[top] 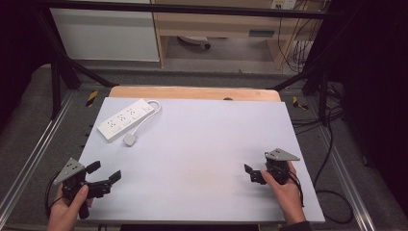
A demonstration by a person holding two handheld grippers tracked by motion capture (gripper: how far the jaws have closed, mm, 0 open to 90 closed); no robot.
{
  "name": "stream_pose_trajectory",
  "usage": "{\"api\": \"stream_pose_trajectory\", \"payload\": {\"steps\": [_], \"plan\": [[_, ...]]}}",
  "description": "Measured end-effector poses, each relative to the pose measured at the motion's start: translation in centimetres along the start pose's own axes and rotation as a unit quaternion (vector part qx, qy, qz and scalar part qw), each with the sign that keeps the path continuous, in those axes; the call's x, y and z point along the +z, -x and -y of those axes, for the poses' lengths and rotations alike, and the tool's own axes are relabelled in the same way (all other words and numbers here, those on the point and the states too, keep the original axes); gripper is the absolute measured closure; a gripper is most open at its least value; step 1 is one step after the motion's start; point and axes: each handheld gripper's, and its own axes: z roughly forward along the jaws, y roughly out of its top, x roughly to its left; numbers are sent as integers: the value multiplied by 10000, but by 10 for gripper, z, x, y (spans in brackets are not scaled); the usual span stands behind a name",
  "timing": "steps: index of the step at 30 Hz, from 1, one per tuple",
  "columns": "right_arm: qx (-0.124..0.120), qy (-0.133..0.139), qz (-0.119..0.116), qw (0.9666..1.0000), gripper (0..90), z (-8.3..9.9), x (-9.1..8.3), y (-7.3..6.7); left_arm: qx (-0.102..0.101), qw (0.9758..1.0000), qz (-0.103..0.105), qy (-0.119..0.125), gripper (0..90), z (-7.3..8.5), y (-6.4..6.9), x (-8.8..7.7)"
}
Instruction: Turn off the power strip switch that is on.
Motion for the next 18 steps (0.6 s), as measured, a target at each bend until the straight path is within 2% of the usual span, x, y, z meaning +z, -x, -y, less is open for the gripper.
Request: {"api": "stream_pose_trajectory", "payload": {"steps": [9, 18], "plan": [[-16, 27, -50, 10000, 39, 0, -1, -2, -24, 9999, 96, -22, 64, -4, 0, -3], [-5, 50, -53, 10000, 39, -1, -3, -2, -50, 9999, 100, -16, 74, -22, -2, 1]]}}
